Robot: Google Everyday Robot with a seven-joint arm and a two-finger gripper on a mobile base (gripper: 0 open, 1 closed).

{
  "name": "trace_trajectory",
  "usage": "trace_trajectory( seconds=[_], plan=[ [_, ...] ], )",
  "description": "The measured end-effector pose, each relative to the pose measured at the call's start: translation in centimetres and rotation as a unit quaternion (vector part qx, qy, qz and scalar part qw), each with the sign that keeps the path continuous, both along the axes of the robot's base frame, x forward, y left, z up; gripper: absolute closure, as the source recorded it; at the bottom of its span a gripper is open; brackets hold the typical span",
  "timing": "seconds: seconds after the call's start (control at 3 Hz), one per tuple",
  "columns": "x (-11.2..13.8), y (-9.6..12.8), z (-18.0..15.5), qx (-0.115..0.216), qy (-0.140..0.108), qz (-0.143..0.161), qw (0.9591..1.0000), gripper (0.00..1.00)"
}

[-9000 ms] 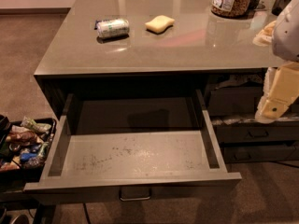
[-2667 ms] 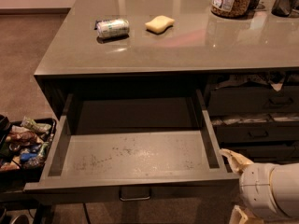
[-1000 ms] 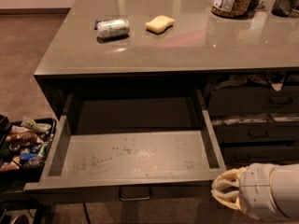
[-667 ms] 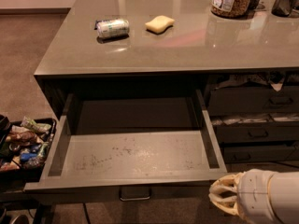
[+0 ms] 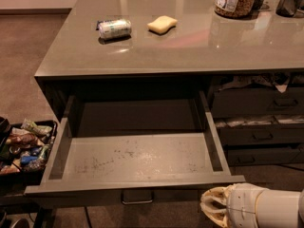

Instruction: Close top drawer

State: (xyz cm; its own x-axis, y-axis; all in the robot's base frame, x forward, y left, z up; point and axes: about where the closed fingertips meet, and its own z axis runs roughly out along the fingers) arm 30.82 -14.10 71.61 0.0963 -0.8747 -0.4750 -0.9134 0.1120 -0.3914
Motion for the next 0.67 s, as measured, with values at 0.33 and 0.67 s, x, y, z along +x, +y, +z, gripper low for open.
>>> trace_trajectory(
  seconds=[0.33,0.67],
  plan=[
    [0.0,0.0,0.0,0.0,0.0,0.0,1.0,1.0],
    [0.01,-0.16,-0.65,-0.02,0.006,0.005,0.9998,1.0]
  ],
)
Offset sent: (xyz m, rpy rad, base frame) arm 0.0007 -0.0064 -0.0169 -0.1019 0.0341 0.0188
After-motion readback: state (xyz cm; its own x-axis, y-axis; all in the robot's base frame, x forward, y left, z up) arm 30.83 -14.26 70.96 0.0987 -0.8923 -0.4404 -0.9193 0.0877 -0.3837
